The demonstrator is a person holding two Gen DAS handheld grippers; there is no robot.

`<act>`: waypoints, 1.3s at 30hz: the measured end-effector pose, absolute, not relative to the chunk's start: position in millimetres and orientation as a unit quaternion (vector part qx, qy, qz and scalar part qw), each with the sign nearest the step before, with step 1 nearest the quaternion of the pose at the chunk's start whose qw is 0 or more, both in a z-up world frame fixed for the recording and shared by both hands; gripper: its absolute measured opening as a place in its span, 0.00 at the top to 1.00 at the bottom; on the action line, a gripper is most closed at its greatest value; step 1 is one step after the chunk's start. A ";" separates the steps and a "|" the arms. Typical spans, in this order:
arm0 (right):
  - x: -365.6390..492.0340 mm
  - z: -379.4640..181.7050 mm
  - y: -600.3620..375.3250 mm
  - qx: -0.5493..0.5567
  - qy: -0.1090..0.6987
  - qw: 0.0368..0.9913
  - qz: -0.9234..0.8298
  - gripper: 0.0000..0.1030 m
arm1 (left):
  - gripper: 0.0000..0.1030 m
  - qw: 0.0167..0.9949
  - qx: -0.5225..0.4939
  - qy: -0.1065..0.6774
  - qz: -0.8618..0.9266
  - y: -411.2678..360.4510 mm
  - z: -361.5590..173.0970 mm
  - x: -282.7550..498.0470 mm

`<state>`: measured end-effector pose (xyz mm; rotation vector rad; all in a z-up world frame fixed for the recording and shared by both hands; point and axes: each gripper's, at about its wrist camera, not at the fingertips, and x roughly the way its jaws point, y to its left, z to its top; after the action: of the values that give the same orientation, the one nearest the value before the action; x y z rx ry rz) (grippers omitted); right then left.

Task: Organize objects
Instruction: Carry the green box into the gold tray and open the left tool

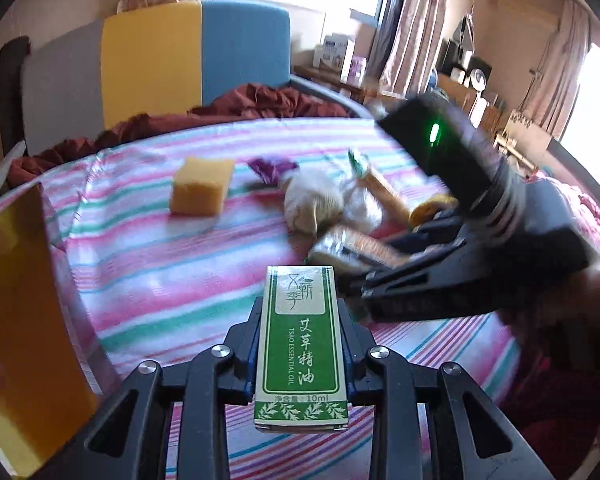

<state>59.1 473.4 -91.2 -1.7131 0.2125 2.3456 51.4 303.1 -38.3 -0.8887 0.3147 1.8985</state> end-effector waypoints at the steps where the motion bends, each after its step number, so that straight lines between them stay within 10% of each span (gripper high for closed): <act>1: 58.6 -90.7 473.7 -0.584 0.072 0.115 0.800 0.51 | 0.70 0.485 -0.362 0.122 0.786 296.2 -28.5 47.1; 13: 50.8 -86.1 475.9 -0.584 0.059 0.118 0.801 0.51 | 0.70 0.375 -0.390 0.017 0.841 176.8 30.9 -74.4; 39: 48.1 -81.1 496.3 -0.584 0.061 0.117 0.801 0.51 | 0.70 0.143 -0.538 0.019 0.831 100.8 -72.5 -253.3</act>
<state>48.1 496.3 -81.1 -1.7087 0.1783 2.3443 -253.3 100.8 -72.5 -1.5508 0.0554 2.3961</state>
